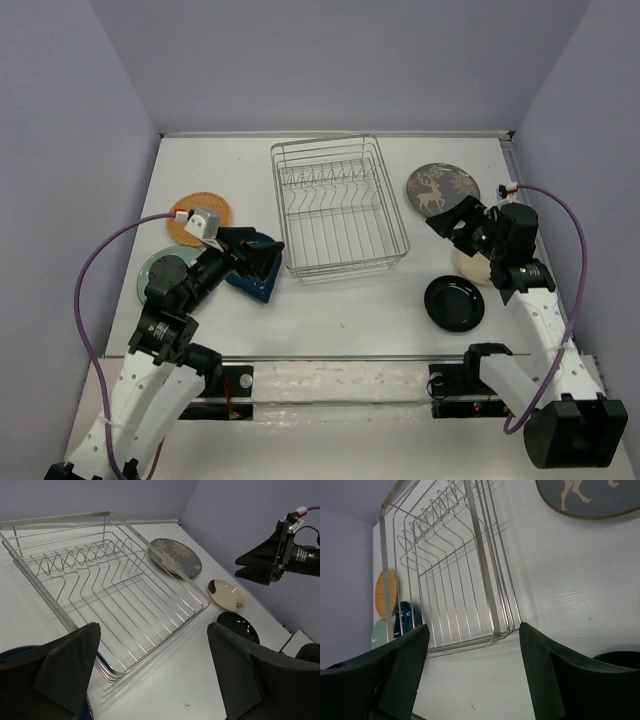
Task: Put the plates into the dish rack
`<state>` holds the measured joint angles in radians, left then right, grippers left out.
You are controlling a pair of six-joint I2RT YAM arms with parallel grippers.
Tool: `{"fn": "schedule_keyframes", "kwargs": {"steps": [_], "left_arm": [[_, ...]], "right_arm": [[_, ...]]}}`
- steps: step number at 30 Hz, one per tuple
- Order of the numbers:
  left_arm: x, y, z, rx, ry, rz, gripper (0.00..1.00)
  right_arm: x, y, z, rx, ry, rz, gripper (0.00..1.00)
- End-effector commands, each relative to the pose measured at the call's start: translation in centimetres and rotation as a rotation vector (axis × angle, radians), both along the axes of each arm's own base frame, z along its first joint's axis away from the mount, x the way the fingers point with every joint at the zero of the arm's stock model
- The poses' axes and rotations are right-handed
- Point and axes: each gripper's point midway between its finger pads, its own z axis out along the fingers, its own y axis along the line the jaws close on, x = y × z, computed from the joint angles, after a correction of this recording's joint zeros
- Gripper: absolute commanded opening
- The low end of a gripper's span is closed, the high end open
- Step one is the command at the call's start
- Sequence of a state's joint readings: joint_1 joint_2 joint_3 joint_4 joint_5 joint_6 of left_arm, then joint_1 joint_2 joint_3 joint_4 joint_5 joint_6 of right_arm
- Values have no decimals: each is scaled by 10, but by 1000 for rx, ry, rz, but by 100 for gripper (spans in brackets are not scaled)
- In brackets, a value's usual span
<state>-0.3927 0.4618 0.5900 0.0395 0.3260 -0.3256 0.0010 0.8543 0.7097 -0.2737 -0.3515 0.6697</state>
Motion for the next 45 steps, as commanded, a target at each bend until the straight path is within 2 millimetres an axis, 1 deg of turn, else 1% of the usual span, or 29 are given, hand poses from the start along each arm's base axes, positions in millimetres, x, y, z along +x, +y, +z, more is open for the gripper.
{"fn": "schedule_keyframes", "kwargs": {"steps": [1,3,4,6,10,11,12,13,14,15,17,18,21,22,24,25,26,27,28,29,31,33,37,38,39,41,43,44,45], "left_arm": [[-5,-5,23,0,-65,-45,99],[-6,-5,23,0,-71,-46,99],[-7,-5,24,0,-75,-48,99],[-11,-6,27,-4,-92,-61,99],[-16,-13,27,-12,-95,-114,99],[-17,-13,28,-12,-97,-119,99],[-18,-14,28,-12,-99,-122,99],[-20,-13,29,-13,-107,-124,99],[-21,-13,31,-16,-112,-126,99],[-22,-13,32,-18,-120,-127,99],[-24,-13,34,-17,-127,-133,99],[-26,-14,34,-15,-131,-136,99],[-29,-15,35,-11,-141,-145,99],[-30,-16,35,-8,-143,-153,99],[-33,-17,36,-7,-148,-160,99],[-34,-18,35,-5,-149,-166,99],[-34,-18,36,-5,-151,-167,99],[-34,-19,35,-4,-148,-169,99],[-35,-20,35,-4,-147,-172,99],[-34,-20,34,-3,-144,-172,99],[-35,-21,34,-3,-144,-177,99],[-35,-20,35,-2,-145,-175,99],[-34,-20,34,2,-142,-170,99],[-33,-20,33,3,-142,-169,99],[-33,-20,33,4,-140,-170,99],[-32,-20,32,5,-136,-167,99],[-31,-21,31,8,-133,-167,99],[-30,-20,30,9,-130,-164,99],[-29,-21,29,11,-126,-164,99]], "right_arm": [[24,-2,10,3,-52,-17,75],[35,-6,10,4,-40,-25,74],[46,-12,8,6,-22,-53,73],[58,-21,10,18,-23,-86,72],[84,-56,4,5,-7,-227,70],[92,-74,-3,-13,13,-291,70],[96,-83,-6,-28,21,-322,70],[103,-102,-16,-38,49,-375,70],[105,-111,-12,-41,37,-396,70],[109,-120,-26,-40,74,-415,69],[116,-136,-33,-39,83,-451,68],[120,-153,-43,-38,104,-487,68],[124,-170,-61,-12,140,-515,66],[131,-181,-69,-9,139,-533,66],[137,-188,-79,-13,145,-532,66],[142,-195,-92,-12,168,-531,66],[147,-193,-95,-7,168,-506,66],[150,-196,-98,-6,166,-498,66],[161,-197,-103,-12,157,-469,65],[166,-192,-103,2,153,-428,65],[176,-191,-107,3,146,-396,65],[186,-187,-114,23,149,-350,63],[196,-184,-131,65,174,-323,62],[197,-181,-135,83,183,-304,61],[200,-179,-145,102,202,-292,61],[204,-170,-151,155,204,-244,60],[204,-162,-165,214,227,-223,56],[204,-160,-167,234,224,-215,54],[208,-156,-162,252,183,-188,52]]}}
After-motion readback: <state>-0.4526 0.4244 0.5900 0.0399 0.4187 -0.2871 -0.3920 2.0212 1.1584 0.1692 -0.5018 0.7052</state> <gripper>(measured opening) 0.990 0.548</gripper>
